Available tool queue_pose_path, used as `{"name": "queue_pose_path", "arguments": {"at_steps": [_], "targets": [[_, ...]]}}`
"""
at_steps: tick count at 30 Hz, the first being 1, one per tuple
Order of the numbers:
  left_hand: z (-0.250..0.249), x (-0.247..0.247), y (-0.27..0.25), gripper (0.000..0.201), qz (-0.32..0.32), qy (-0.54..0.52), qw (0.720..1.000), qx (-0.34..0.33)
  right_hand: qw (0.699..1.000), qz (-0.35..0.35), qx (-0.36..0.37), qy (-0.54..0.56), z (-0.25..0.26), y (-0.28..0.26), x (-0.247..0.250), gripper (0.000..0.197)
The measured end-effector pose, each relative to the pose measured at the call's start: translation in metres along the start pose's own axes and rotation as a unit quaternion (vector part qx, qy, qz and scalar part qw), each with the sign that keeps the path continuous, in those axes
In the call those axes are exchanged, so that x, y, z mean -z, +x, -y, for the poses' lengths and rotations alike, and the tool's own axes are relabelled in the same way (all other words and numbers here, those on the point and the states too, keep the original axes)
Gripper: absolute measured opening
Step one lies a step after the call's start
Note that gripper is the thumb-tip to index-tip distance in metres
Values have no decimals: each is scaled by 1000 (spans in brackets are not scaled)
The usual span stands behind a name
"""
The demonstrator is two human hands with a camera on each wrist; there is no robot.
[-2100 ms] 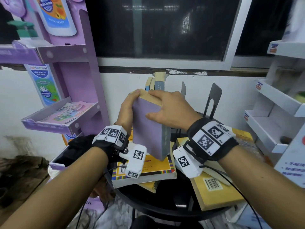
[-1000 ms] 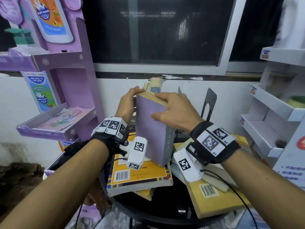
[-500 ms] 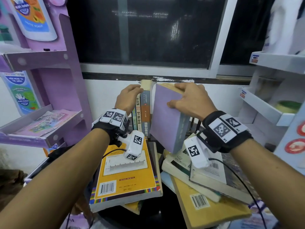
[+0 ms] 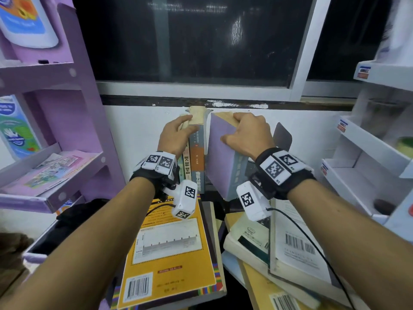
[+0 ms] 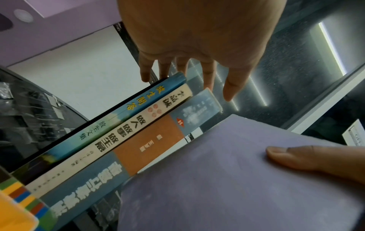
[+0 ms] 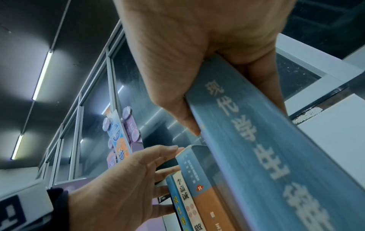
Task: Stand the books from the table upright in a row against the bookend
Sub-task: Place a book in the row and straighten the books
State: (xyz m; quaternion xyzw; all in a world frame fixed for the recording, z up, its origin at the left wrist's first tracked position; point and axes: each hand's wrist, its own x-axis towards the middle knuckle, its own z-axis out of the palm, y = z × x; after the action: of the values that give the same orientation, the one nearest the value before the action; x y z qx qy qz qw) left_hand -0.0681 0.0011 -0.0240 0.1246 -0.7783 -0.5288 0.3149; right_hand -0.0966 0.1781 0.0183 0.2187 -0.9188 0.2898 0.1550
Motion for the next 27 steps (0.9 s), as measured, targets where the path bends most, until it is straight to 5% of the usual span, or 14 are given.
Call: {"name": "queue_pose_path", "arguments": {"at_steps": [8,12,16,27], "targets": [[30,2,12,40,40,-3,996,-77,1000,1,-7,17,-1,26,-39,49],[32,4,13,38,51,-3,994,-95,1000,0,-12,12,-1,36,-56,33],[40,3,19,39,55,11,991,-120,1000,4,-26,18,-1,43,-73,45],[48,2,23,40,44,2,989,-143,997,43,-30,58,-6,44,-92,35]]}}
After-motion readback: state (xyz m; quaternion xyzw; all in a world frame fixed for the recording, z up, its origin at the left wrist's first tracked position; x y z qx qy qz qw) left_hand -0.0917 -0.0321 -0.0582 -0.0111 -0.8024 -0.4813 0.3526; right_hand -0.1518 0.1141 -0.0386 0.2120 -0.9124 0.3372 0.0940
